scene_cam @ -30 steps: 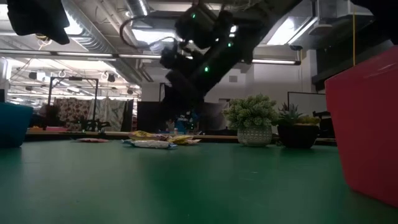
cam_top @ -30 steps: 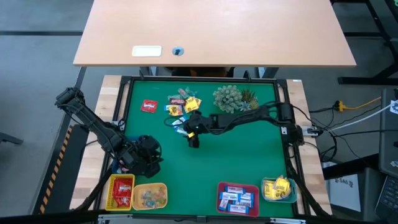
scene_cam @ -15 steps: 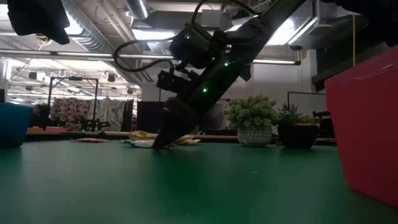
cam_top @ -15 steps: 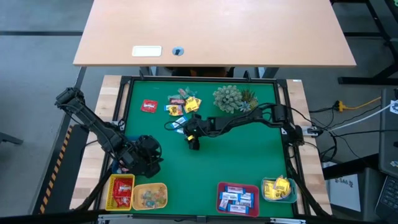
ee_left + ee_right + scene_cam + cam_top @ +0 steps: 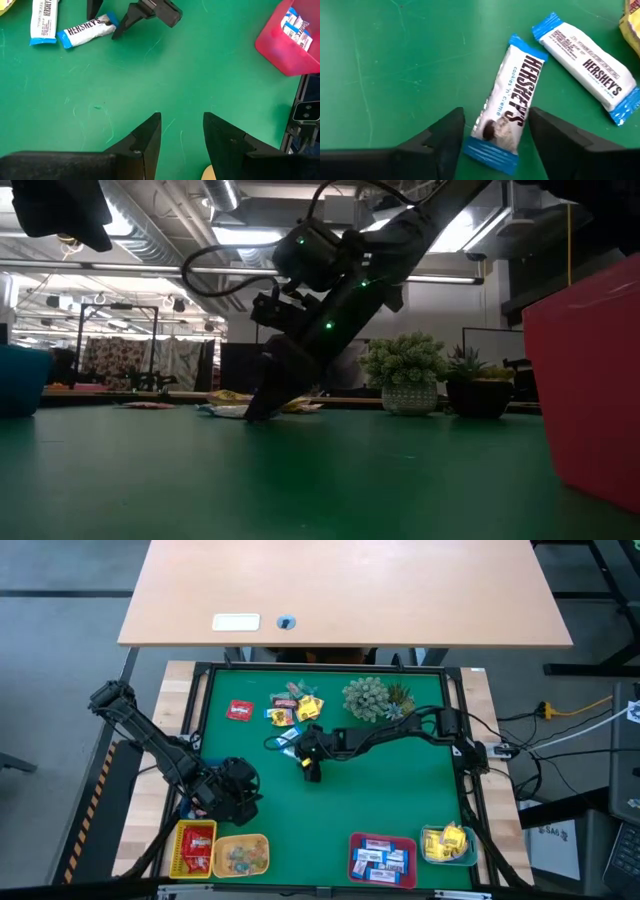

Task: Sort candy
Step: Put the blue chocolate into the red bin

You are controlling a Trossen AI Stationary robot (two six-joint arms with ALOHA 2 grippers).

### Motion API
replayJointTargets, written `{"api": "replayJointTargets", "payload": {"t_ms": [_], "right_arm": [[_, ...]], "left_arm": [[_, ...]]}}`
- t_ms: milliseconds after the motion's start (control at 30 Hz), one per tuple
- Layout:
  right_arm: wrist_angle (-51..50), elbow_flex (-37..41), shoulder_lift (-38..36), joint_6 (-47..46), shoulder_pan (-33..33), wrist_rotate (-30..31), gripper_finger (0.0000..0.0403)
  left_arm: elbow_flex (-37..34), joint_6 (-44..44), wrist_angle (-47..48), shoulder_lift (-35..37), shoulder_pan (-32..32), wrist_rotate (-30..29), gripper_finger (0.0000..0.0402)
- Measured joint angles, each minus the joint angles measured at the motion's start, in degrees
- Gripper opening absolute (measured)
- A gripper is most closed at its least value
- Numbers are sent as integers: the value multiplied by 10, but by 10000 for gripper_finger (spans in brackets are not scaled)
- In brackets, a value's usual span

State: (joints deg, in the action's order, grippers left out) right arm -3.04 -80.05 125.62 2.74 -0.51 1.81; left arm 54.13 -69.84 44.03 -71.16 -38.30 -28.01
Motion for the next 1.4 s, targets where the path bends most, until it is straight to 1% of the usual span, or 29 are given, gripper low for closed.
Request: {"api": "replayJointTargets", "payload": {"t_ms": [233,467,733,900,1000,1200,1400], "right_arm": [[-1,0,0,1,2,-2,168],[0,1,1,1,1,-21,140],[1,1,1,1,1,-25,136],[1,2,-3,1,1,-48,136],[-16,-9,-7,2,1,-56,136],[-59,-66,-7,2,2,-75,136],[-186,-150,-8,1,6,-96,136]], "left_arm": [[0,0,0,0,0,0,133],[0,0,0,0,0,0,133],[0,0,0,0,0,0,133],[0,0,0,0,0,0,133],[0,0,0,0,0,0,133],[-1,0,-1,0,-3,0,133],[0,-1,-2,0,-19,0,133]]}}
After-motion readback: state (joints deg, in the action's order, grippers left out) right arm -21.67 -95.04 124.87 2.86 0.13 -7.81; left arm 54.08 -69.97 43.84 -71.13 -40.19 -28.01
